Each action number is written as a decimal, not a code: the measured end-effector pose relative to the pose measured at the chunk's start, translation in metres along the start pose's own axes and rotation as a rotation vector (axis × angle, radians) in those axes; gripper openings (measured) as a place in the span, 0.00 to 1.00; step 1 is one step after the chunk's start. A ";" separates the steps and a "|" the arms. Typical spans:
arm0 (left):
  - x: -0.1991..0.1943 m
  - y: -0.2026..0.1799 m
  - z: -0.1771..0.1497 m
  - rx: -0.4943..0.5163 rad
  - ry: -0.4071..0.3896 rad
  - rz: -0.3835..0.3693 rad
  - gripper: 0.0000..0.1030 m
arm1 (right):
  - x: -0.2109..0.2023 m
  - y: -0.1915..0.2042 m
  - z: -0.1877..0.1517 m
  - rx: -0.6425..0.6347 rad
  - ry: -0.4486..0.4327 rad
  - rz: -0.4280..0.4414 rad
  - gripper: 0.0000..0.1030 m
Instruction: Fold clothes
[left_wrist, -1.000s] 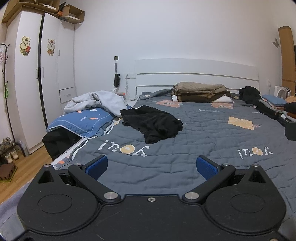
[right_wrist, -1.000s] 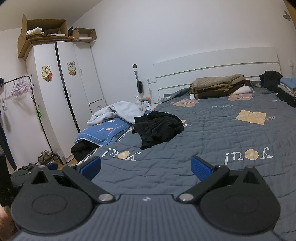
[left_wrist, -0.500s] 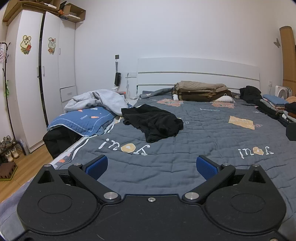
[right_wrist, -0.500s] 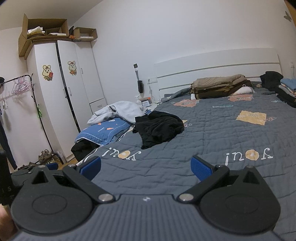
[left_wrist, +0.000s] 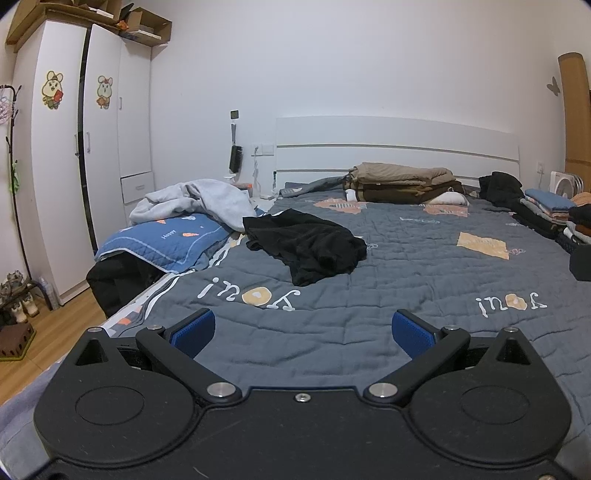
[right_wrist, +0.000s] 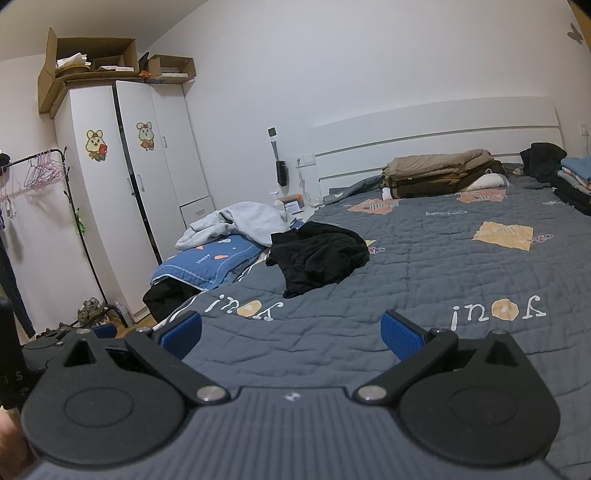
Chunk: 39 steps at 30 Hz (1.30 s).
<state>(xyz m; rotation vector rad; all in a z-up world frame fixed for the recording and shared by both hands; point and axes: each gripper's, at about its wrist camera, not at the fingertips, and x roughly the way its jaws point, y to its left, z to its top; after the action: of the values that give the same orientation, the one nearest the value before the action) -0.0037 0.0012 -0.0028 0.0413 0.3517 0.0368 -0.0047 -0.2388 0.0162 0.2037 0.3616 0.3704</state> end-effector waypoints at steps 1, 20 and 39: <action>0.000 0.000 0.000 0.001 0.000 -0.001 1.00 | 0.000 0.000 0.000 -0.001 0.000 0.000 1.00; 0.001 0.006 0.004 -0.035 0.006 -0.067 1.00 | 0.001 -0.001 -0.001 0.004 -0.003 0.006 1.00; 0.117 0.037 0.018 -0.026 0.023 -0.135 0.81 | 0.119 -0.025 0.014 0.011 0.044 -0.013 1.00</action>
<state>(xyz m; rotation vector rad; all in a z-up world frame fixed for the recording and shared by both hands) 0.1110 0.0424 -0.0240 -0.0086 0.3763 -0.0920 0.1119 -0.2171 -0.0133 0.2038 0.4080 0.3604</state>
